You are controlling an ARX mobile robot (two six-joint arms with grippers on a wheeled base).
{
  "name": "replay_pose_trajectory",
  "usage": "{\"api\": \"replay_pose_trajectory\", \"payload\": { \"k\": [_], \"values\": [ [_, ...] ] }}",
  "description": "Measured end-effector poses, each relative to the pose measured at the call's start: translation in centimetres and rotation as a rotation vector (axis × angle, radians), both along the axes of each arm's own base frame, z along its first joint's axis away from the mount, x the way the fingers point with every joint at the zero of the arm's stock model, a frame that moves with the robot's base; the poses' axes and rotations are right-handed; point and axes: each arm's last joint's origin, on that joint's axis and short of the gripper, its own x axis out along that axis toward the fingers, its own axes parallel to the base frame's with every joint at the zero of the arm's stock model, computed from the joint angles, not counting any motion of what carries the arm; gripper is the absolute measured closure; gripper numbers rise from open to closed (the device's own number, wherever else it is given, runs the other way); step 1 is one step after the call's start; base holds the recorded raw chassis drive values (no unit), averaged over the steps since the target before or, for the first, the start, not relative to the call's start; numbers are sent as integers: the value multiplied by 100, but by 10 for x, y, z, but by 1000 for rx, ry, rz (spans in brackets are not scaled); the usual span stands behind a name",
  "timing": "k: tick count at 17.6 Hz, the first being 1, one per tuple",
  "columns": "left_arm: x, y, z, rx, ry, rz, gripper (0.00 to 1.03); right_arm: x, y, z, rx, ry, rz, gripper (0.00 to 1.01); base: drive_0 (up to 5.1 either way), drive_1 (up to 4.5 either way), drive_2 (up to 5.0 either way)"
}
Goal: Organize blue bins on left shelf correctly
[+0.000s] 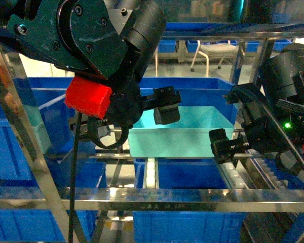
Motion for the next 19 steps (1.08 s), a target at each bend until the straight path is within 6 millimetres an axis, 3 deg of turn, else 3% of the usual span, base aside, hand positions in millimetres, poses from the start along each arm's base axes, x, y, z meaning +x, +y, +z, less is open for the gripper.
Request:
{"api": "replay_pose_trajectory", "payload": {
  "k": [7, 9, 10, 11, 12, 13, 14, 16, 17, 19],
  "values": [
    [0, 0, 0, -2, -3, 3, 5, 0, 0, 3, 10, -9, -8, 3, 0, 0, 0],
    [4, 4, -7, -14, -261, -2, 13, 1, -1, -1, 24, -205, -61, 9, 0, 0, 0],
    [-4, 13, -12, 21, -369, -20, 20, -4, -4, -2, 35, -332, -107, 17, 0, 0, 0],
    [-23, 32, -21, 74, -458, -60, 29, -23, -14, -5, 55, -440, -140, 26, 0, 0, 0],
    [-46, 63, -23, 144, -578, -80, 42, -52, -32, -4, 74, -528, -173, 38, 0, 0, 0],
    [-71, 94, 2, 172, -771, -53, 58, -79, -48, 22, 110, -670, -196, 55, 0, 0, 0],
    [-90, 106, 20, 184, -851, -58, 71, -97, -53, 44, 132, -744, -190, 69, 0, 0, 0],
    [-124, 124, 18, 203, -828, -108, 96, -130, -60, 37, 124, -672, -173, 93, 0, 0, 0],
    [-136, 134, 13, 217, -804, -104, 101, -145, -67, 33, 117, -643, -181, 99, 0, 0, 0],
    [-164, 152, 19, 215, -827, -93, 101, -173, -75, 55, 136, -733, -181, 99, 0, 0, 0]
  ]
}}
